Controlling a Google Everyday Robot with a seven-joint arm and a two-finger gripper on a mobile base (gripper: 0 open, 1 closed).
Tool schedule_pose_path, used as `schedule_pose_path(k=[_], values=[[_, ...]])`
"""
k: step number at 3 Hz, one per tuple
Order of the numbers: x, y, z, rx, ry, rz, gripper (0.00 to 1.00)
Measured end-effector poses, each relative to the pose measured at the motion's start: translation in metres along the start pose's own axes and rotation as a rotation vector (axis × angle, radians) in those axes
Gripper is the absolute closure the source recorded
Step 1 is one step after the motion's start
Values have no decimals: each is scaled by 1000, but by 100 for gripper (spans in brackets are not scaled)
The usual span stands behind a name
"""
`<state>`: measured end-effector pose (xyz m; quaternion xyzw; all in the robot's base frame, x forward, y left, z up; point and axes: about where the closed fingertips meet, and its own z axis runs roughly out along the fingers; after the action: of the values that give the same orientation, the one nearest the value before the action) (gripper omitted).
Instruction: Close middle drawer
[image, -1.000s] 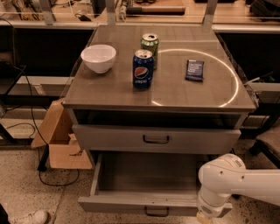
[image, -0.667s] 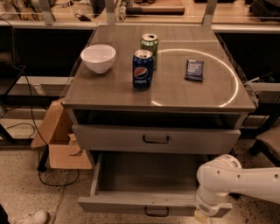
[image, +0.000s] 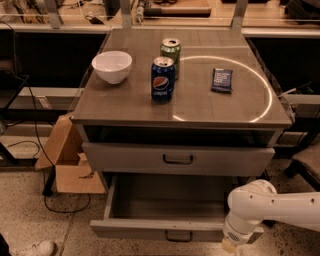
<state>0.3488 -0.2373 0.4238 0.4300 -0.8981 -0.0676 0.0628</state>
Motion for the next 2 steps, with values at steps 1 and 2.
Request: schedule_pose_path(k=[1,2], values=[[0,0,0,0,0,0,100],[-15,-12,-5,24,-33,-23,100]])
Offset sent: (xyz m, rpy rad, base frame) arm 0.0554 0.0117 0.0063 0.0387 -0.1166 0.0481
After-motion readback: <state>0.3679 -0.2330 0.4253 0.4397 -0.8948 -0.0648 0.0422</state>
